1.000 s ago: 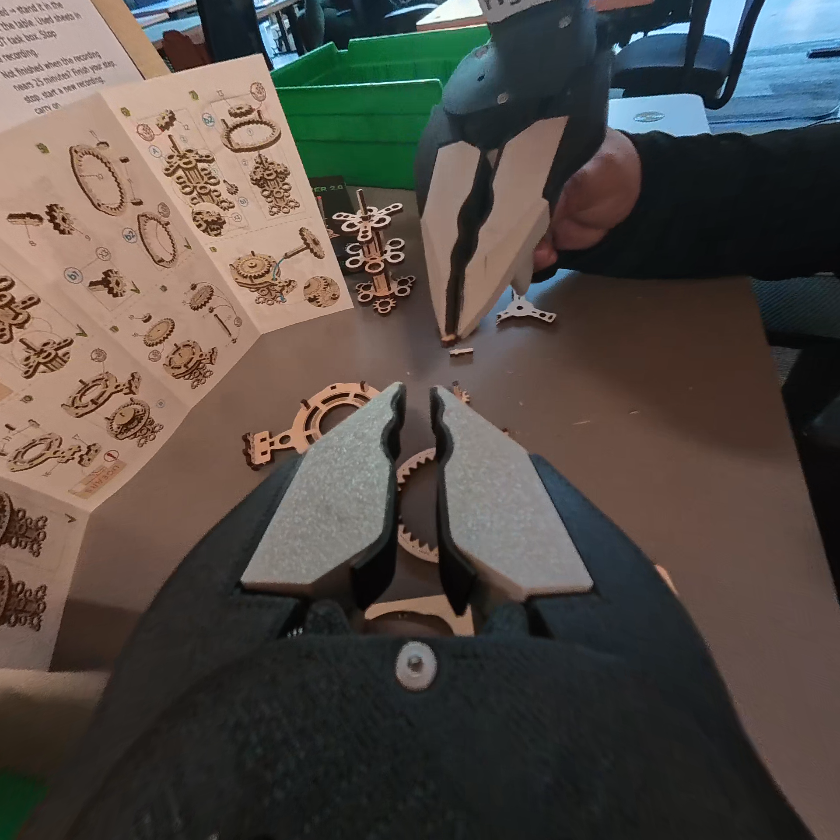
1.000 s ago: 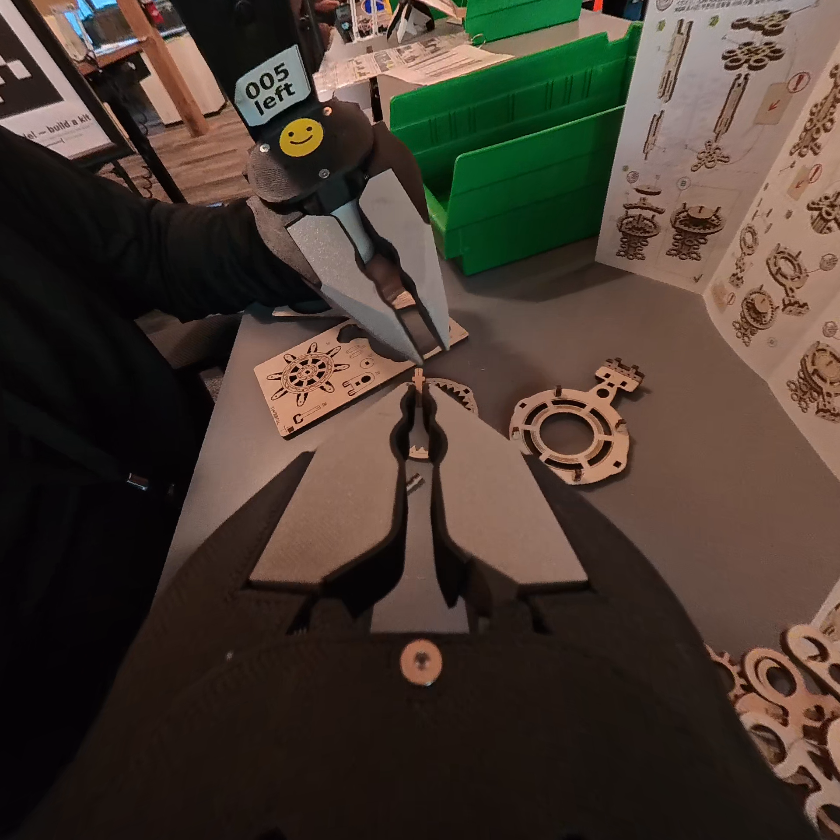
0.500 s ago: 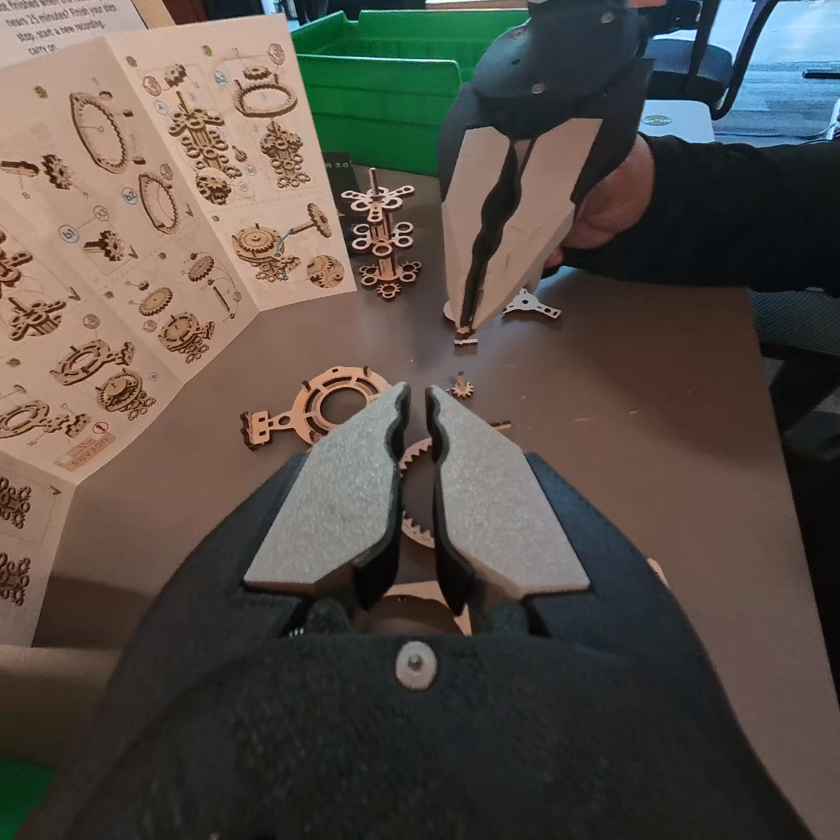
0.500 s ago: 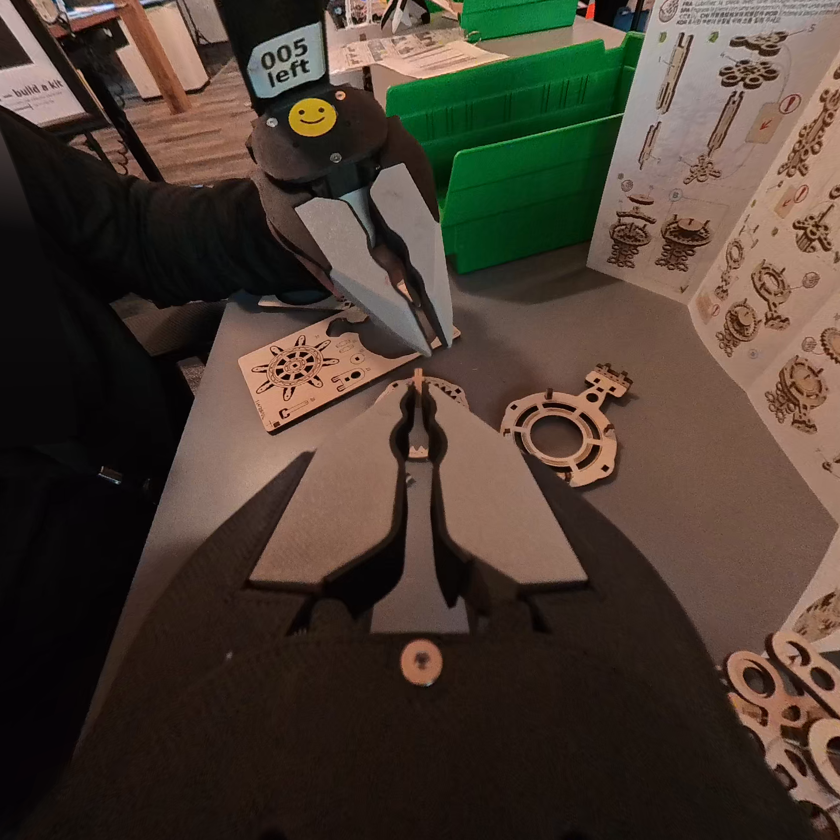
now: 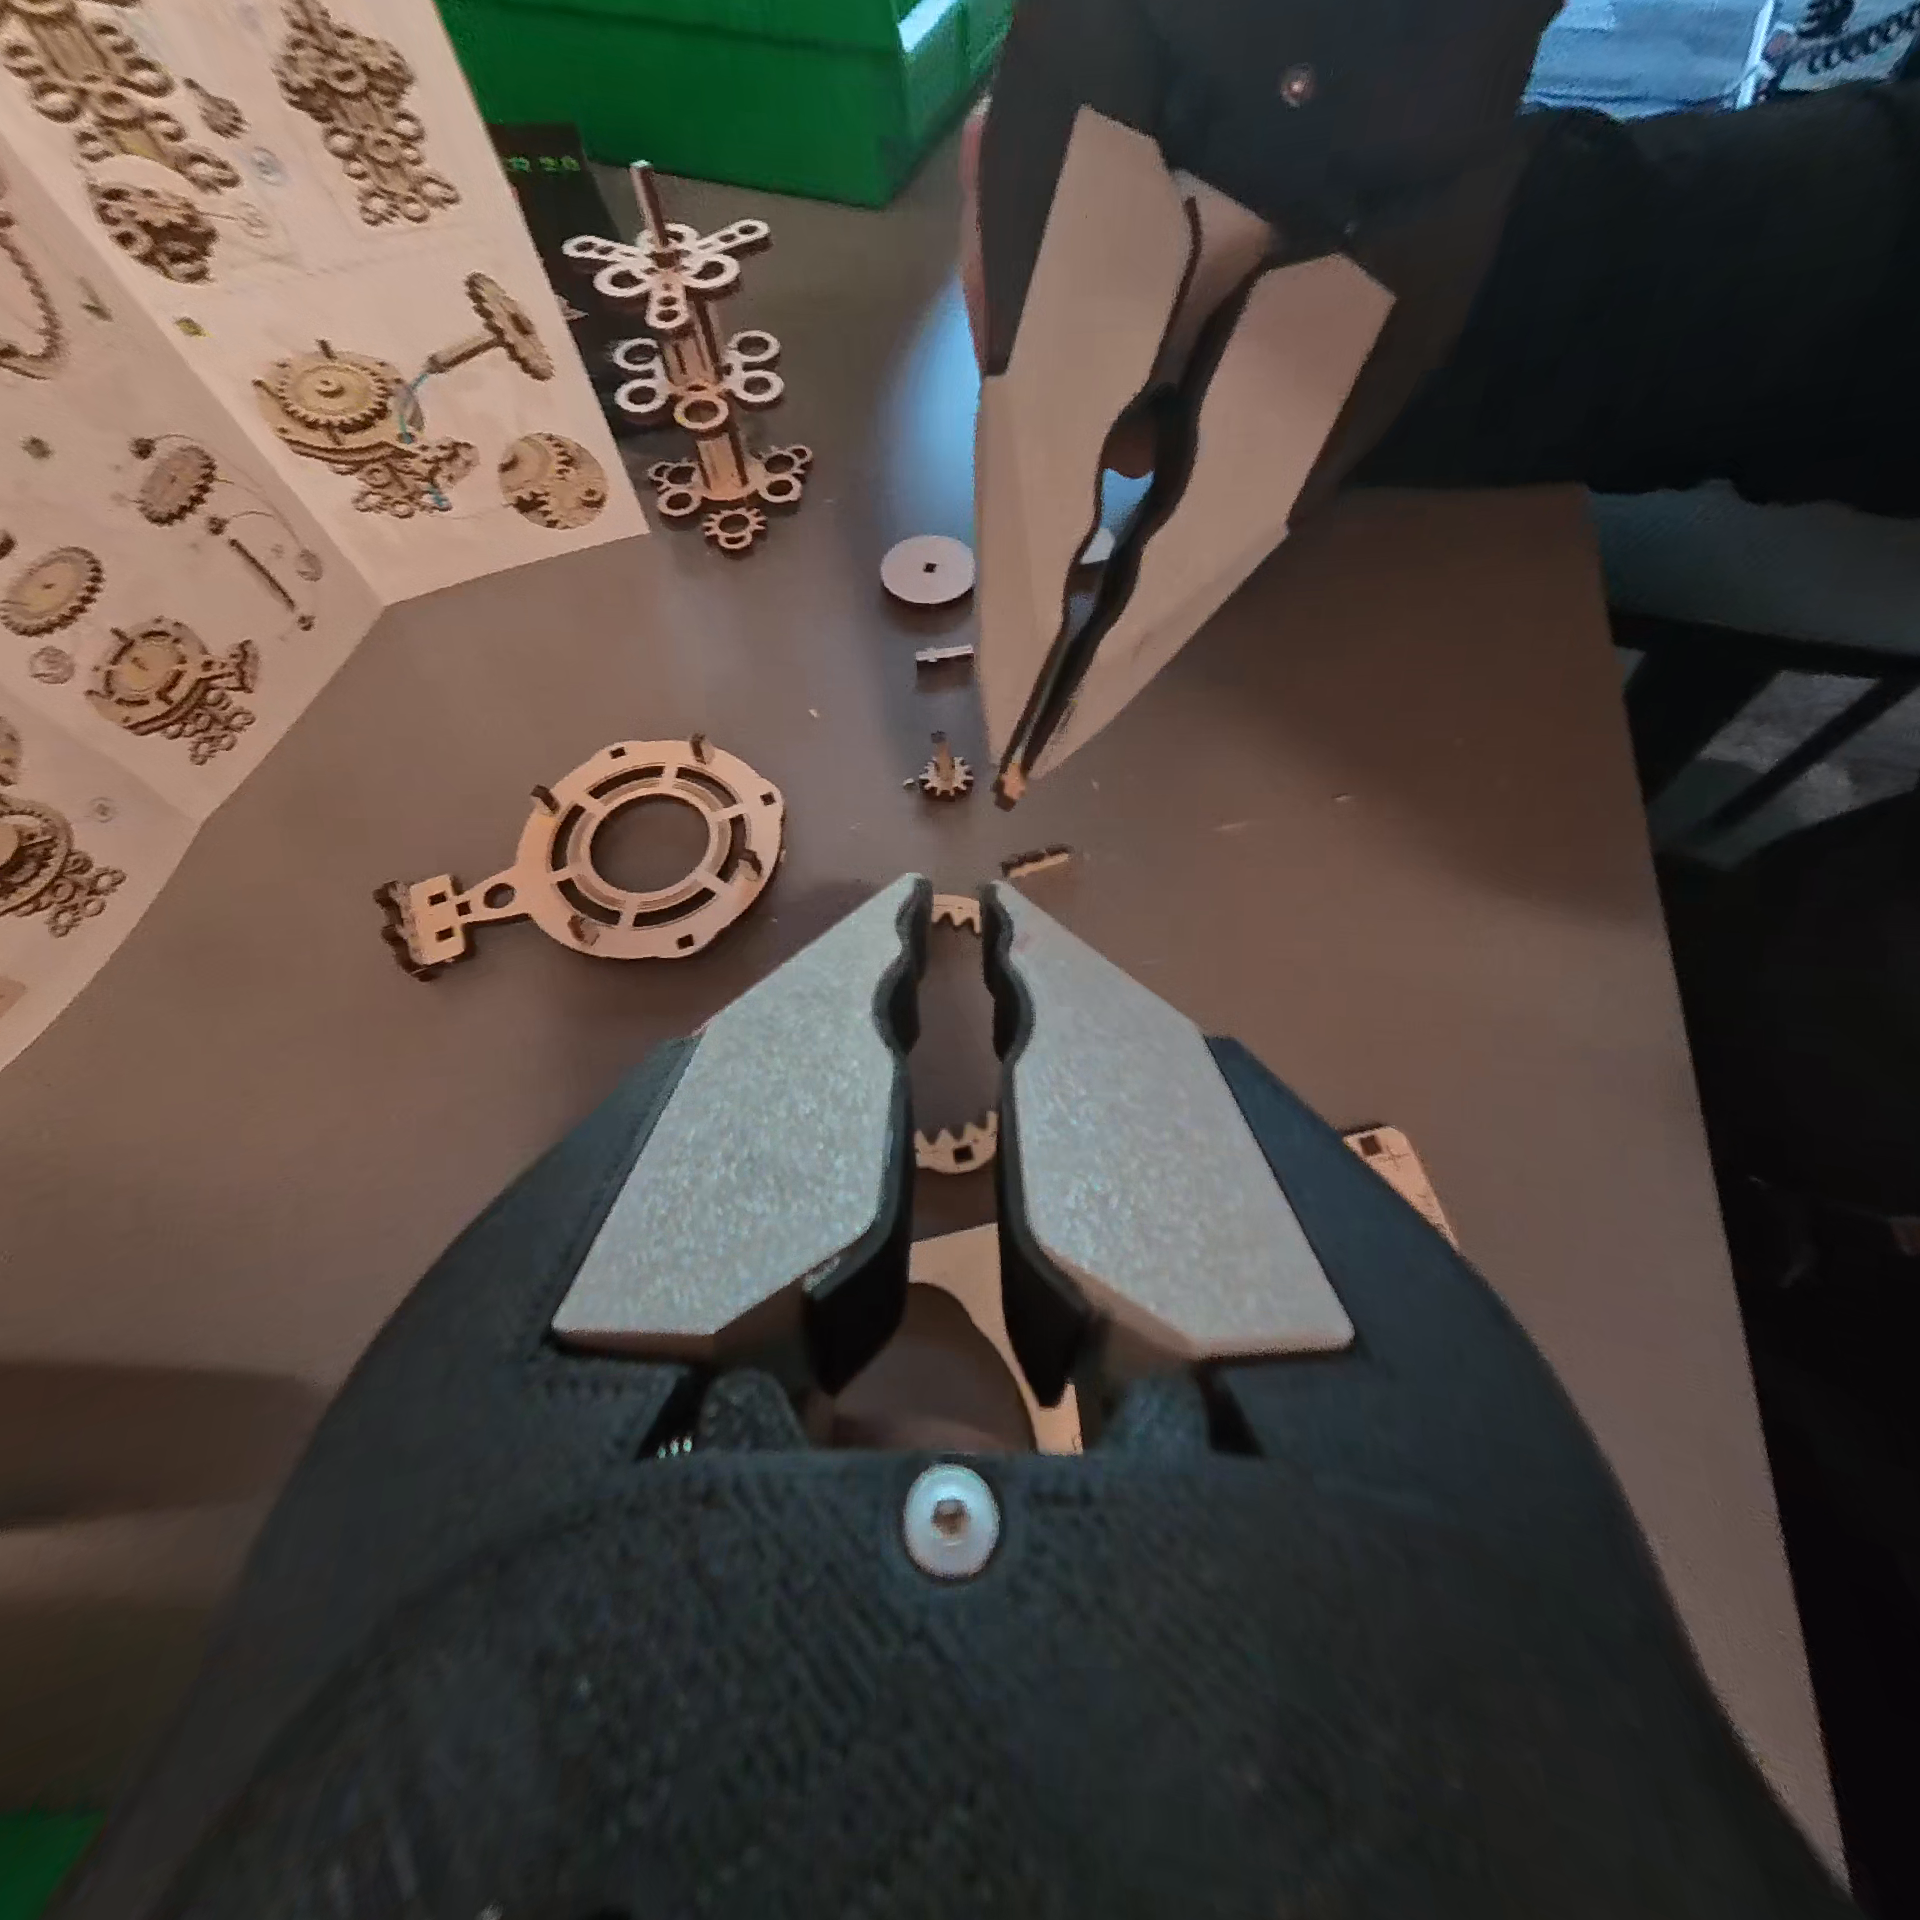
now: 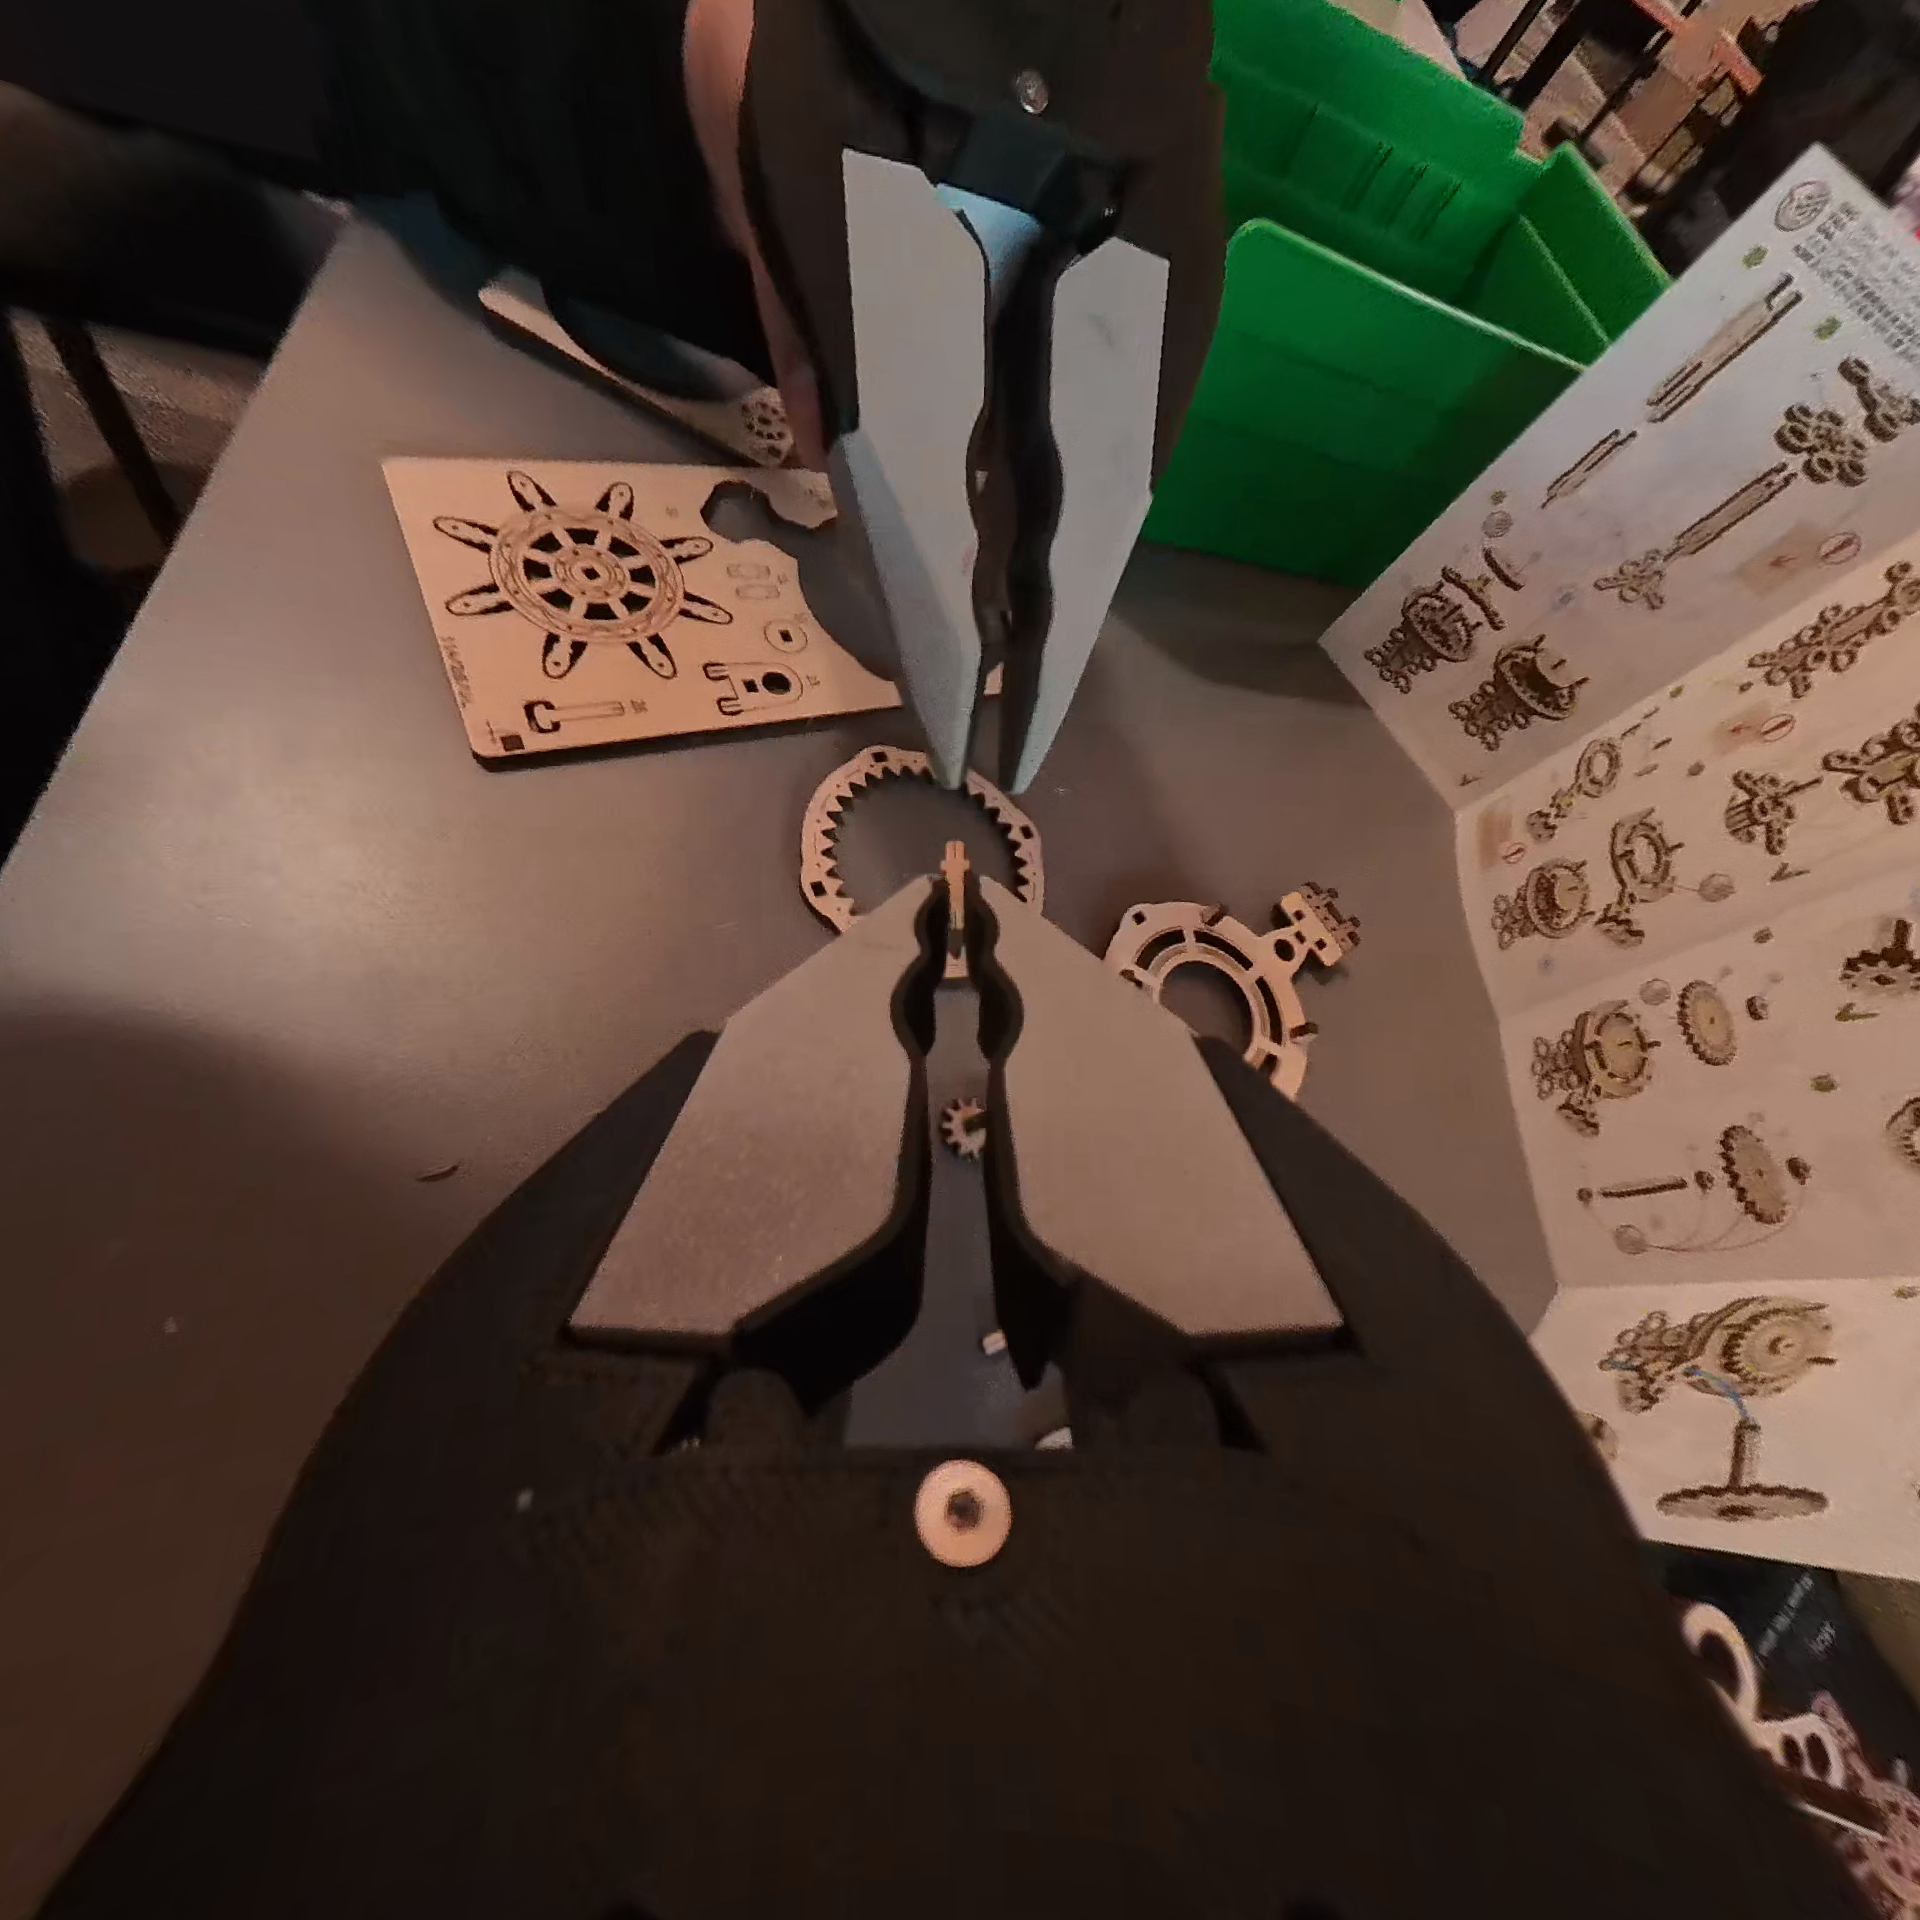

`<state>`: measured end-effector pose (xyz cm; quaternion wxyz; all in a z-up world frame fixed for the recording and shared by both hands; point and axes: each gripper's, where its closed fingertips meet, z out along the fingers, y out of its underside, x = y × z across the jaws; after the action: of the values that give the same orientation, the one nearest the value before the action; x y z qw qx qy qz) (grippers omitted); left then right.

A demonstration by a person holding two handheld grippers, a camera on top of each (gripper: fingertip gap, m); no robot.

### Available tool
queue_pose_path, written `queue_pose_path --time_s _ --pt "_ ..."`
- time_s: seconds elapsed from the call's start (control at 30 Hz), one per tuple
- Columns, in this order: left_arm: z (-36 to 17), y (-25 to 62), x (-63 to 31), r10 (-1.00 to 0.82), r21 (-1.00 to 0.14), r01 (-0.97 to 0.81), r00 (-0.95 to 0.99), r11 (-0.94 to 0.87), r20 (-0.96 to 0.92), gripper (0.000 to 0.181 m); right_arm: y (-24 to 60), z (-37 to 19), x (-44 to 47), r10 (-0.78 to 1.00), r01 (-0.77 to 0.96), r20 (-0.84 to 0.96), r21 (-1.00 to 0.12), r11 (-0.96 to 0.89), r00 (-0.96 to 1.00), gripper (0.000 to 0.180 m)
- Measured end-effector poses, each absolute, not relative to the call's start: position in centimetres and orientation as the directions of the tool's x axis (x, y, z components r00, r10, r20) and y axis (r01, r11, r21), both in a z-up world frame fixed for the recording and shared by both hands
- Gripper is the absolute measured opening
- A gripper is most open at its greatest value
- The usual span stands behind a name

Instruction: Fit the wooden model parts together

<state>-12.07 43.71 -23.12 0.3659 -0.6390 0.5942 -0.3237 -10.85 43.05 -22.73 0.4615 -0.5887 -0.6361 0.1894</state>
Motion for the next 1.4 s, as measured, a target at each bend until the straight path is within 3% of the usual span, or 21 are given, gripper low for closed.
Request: queue_pose_path --time_s 1.1,1.23,1.4 --pt "-21.8 42.2 -10.3 -0.961 -0.862 -0.449 0.021 0.236 -0.274 0.001 42.3 -21.8 -11.0 0.967 0.504 0.225 -0.853 0.136 0.12 0.0" --pt "-19.9 43.1 -10.5 -0.952 -0.898 -0.364 0.079 0.247 -0.294 0.0 42.9 -20.8 -10.3 0.966 0.469 0.201 -0.877 0.105 0.16 0.006" --pt "-14.1 42.7 -11.3 -0.945 -0.959 -0.054 0.166 0.277 -0.282 0.0 43.3 -17.0 -9.5 0.983 0.246 0.015 -0.969 -0.03 0.182 0.013"
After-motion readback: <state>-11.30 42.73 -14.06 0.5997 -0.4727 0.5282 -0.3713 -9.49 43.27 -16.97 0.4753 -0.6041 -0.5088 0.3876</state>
